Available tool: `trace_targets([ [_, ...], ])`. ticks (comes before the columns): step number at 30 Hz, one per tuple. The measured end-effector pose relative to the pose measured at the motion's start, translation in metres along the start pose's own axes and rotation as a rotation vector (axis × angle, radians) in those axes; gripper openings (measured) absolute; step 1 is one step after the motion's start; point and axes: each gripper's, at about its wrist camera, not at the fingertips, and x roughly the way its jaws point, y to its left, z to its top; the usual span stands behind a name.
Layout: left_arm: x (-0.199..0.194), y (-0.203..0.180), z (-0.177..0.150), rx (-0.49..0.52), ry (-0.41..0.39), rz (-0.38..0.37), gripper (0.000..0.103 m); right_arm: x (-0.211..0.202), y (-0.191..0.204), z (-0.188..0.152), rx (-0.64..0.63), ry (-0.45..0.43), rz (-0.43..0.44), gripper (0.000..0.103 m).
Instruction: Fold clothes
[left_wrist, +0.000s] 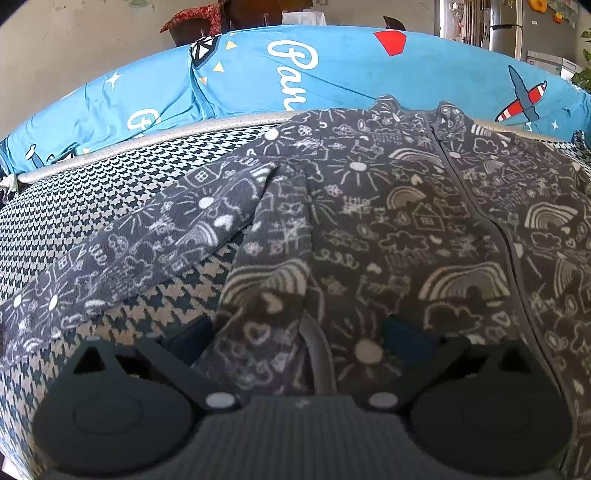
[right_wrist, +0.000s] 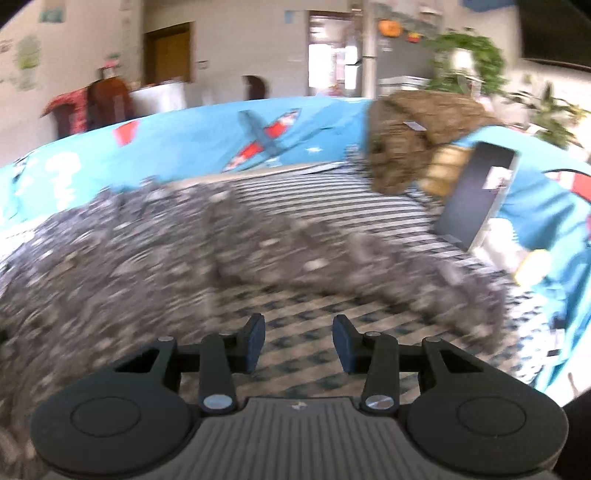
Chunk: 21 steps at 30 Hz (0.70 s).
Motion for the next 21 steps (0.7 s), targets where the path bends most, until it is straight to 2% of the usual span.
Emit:
trace_targets([
  [4,0.0,0.0,0.0,-0.001,0.001,-0.001,0.103,0.014,-0.045,0.023,0.129,0.038,-0.084,0.043],
  [9,0.001,0.0,0.001,-0.003,0.003,-0.001,0.103,0.037,-0.098,0.043,0.358,0.114,-0.189,0.053],
  [12,0.001,0.0,0.001,-0.004,0.004,-0.002,0.103,0.049,-0.113,0.046,0.406,0.13,-0.283,0.066],
  [14,0.001,0.001,0.001,-0.005,0.005,-0.002,0.103,0.056,-0.117,0.042,0.422,0.136,-0.317,0.07],
  [19,0.001,0.0,0.001,-0.007,0.004,-0.001,0.103,0.073,-0.117,0.032,0.427,0.173,-0.279,0.07],
  [20,0.001,0.0,0.001,-0.007,0.004,0.0,0.103,0.076,-0.116,0.031,0.423,0.177,-0.273,0.062],
  [21,0.001,0.0,0.001,-0.007,0.004,-0.001,0.103,0.076,-0.114,0.03,0.404,0.169,-0.28,0.049],
])
